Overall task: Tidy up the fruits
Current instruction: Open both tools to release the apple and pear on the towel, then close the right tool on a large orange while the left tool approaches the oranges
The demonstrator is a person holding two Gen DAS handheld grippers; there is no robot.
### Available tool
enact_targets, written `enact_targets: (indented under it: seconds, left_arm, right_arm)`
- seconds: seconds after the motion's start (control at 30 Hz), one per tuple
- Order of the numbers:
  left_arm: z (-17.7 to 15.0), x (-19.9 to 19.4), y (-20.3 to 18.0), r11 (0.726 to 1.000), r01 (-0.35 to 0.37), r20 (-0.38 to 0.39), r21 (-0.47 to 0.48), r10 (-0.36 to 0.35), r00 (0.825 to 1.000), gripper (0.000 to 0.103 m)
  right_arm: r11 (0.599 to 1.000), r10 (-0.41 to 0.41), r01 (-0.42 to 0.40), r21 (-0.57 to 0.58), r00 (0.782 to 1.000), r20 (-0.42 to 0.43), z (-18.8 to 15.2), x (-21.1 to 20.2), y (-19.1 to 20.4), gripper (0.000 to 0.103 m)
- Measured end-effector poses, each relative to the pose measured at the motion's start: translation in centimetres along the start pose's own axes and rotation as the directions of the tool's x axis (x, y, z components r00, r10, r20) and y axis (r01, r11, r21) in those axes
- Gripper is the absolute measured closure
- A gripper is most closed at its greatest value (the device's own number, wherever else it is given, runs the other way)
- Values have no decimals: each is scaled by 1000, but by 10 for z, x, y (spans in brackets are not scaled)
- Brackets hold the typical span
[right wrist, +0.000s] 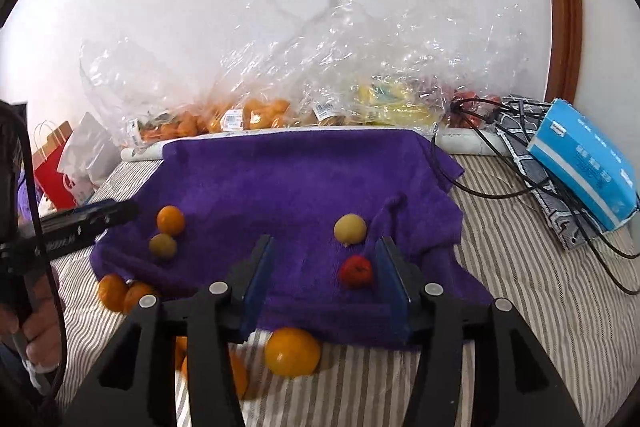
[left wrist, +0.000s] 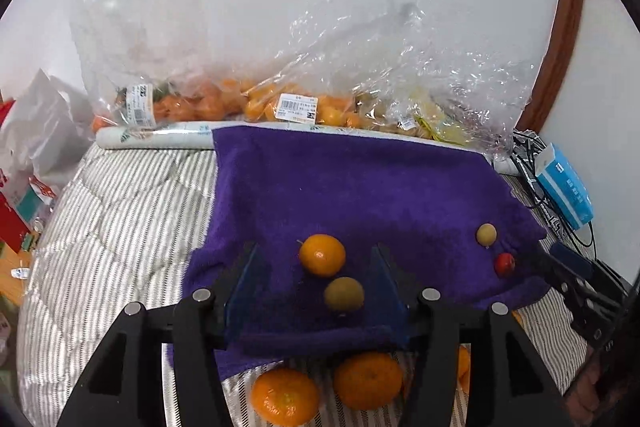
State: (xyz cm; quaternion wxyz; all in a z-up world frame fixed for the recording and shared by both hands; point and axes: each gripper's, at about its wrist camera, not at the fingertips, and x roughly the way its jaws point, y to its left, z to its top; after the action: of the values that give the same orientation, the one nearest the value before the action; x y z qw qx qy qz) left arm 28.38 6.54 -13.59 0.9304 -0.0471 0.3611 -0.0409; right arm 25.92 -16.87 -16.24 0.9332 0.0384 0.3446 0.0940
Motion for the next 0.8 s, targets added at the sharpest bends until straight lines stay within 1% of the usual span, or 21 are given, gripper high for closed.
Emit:
enact_targets:
  seconds: [0.07,0.13,0.2,0.27,0.33,0.43,0.53,0.63,0.8]
  left_arm:
    - [0,-6,0,1000,-14,-1,1,14,1000,49]
    - [-3,-11,-1,999,-29,-8,22,29,1000,49]
    - [-10,-18,-1,998,-38,0,43,38,999,49]
    - [-17,-24,2,998,-46,-3,38,46,999,49]
    - [-24,-30,7,999,-48,-9,23,49,999,49]
    - [-35,-41,18,998,-59,-15,0,59,998,49]
    - [-45,-47,28,998,-60,-28,-33,59,998,49]
    - [-55,-50,36,996,-58,-40,-61,55,998,49]
    - [-68,-47,36,997,-55,-66,-47,52,996,49]
  right_arm:
    - [1000,-21,21,-20,1000,0,-3,-9,3,51]
    - [999,-36,36,-29,999,-3,-5,-16,5,51]
    - [999,-42,42,-29,999,-13,-10,-21,5,51]
    - [999,-43,42,-29,999,-26,-16,-24,5,52]
    - [999,-35,34,-24,999,-42,-23,-24,5,56]
    - [1000,-6,6,-5,996,-87,-34,-17,7,61]
    - [1000,25,-25,-3,993,-115,-44,-12,13,62]
    - [999,34,-36,-17,991,-126,-48,-9,19,62]
    - [999,29,-31,-16,990,-139,-49,-1,19,63]
